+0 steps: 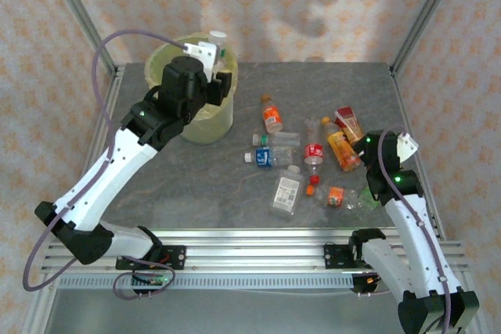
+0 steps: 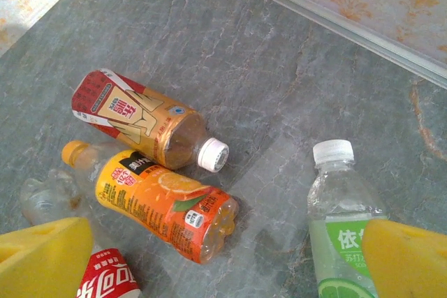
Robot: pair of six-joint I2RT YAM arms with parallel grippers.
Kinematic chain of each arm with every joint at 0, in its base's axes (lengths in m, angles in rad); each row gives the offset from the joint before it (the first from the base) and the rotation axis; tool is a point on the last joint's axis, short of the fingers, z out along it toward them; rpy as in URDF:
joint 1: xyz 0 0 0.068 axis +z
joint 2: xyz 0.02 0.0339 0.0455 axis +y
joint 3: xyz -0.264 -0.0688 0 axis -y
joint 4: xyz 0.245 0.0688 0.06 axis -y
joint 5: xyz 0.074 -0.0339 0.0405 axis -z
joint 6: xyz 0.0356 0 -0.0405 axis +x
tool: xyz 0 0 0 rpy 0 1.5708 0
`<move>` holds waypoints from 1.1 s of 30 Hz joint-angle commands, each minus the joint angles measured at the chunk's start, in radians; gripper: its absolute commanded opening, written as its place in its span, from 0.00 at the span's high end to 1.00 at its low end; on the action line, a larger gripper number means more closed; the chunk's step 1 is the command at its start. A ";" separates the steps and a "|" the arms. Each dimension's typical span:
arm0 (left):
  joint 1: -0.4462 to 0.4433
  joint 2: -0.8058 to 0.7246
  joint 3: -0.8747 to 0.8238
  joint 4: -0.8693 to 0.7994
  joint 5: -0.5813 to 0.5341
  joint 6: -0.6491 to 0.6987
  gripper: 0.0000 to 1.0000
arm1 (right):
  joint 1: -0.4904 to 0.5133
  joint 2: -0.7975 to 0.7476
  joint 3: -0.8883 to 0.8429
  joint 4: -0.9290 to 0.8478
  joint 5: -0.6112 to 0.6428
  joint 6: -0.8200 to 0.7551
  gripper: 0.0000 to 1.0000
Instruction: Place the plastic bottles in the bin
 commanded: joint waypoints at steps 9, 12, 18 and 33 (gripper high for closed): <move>0.228 0.176 0.176 -0.060 0.047 -0.015 0.54 | 0.006 0.009 0.028 0.010 0.005 0.007 0.01; 0.284 0.243 0.223 -0.085 0.067 -0.021 0.54 | 0.006 0.014 0.036 0.009 0.002 0.007 0.01; 0.357 0.369 0.305 -0.149 0.126 -0.025 0.53 | 0.006 0.014 0.038 0.001 -0.005 0.010 0.01; 0.372 0.537 0.369 -0.236 0.157 0.006 0.43 | 0.025 0.078 0.088 -0.042 -0.202 -0.126 0.01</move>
